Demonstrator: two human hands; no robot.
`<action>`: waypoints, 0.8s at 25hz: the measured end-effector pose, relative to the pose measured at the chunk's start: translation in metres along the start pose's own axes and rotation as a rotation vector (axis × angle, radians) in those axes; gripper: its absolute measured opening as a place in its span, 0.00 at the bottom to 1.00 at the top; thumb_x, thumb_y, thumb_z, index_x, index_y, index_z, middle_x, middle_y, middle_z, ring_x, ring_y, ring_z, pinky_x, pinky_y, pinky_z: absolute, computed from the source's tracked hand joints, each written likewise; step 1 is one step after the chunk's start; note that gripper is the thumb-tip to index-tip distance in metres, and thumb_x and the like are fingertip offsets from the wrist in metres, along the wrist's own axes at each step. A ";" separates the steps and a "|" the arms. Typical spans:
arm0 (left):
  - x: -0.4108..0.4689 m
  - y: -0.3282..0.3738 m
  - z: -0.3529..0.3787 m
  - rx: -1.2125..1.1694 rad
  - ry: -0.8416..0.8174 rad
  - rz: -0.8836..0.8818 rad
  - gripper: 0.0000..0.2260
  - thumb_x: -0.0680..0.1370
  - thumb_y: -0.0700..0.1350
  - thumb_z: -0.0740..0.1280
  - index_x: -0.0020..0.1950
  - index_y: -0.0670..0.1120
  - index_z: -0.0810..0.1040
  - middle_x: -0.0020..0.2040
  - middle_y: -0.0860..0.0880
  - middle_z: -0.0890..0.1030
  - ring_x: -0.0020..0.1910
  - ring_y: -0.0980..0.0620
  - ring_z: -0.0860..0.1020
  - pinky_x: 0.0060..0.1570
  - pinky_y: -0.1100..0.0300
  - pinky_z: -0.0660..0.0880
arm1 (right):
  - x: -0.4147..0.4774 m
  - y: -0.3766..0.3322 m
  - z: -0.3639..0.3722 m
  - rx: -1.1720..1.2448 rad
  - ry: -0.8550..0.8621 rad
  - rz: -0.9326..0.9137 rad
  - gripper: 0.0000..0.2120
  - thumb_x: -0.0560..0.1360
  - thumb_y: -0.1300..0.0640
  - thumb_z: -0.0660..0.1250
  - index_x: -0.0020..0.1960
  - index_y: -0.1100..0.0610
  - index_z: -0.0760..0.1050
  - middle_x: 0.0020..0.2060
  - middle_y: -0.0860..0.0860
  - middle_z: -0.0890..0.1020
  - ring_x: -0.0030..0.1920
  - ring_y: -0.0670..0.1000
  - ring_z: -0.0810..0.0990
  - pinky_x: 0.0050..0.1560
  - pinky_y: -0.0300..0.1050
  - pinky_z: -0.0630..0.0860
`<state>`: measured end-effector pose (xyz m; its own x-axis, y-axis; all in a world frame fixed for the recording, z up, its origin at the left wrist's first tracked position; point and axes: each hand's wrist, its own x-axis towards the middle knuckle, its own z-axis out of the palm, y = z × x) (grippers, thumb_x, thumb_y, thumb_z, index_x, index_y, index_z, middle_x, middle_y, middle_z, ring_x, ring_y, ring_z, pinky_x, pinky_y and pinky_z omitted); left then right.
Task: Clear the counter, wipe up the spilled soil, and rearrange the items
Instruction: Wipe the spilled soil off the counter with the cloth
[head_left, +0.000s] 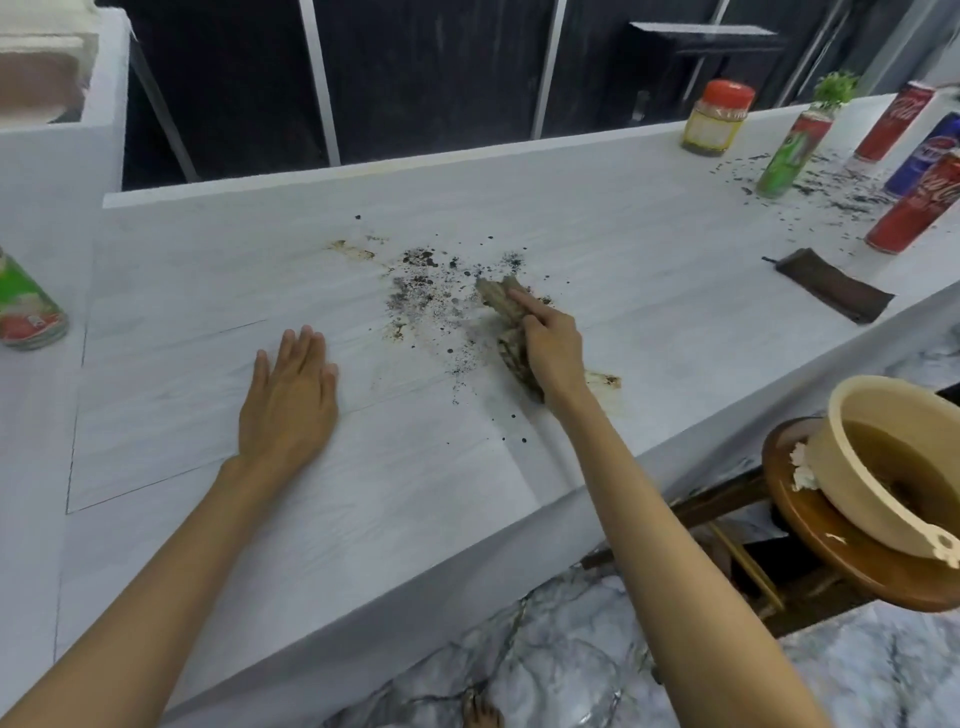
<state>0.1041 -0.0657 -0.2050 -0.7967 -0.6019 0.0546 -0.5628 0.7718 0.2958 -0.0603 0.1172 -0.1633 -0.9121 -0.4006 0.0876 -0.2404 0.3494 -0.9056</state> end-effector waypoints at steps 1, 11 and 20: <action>0.000 0.001 0.000 -0.004 -0.001 0.007 0.23 0.82 0.47 0.45 0.76 0.41 0.50 0.78 0.46 0.51 0.77 0.51 0.46 0.75 0.53 0.41 | -0.003 0.009 -0.027 0.008 0.033 0.017 0.22 0.76 0.66 0.53 0.66 0.52 0.73 0.62 0.47 0.77 0.42 0.47 0.74 0.44 0.37 0.70; 0.012 0.023 0.010 -0.012 -0.009 0.028 0.23 0.81 0.48 0.44 0.76 0.42 0.49 0.78 0.47 0.50 0.77 0.51 0.46 0.76 0.53 0.43 | -0.035 0.044 0.007 -0.842 0.083 -0.193 0.25 0.80 0.53 0.45 0.77 0.53 0.49 0.77 0.54 0.50 0.77 0.60 0.43 0.77 0.56 0.41; 0.011 0.022 0.010 -0.007 0.003 0.042 0.23 0.82 0.49 0.44 0.76 0.43 0.49 0.78 0.48 0.50 0.77 0.52 0.47 0.76 0.54 0.44 | 0.008 0.005 -0.038 0.344 0.093 0.196 0.19 0.76 0.68 0.59 0.66 0.63 0.71 0.63 0.54 0.76 0.60 0.50 0.77 0.59 0.38 0.72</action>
<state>0.0808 -0.0532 -0.2076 -0.8189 -0.5696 0.0703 -0.5273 0.7950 0.2999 -0.0812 0.1475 -0.1515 -0.9595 -0.2707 -0.0775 0.0517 0.1013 -0.9935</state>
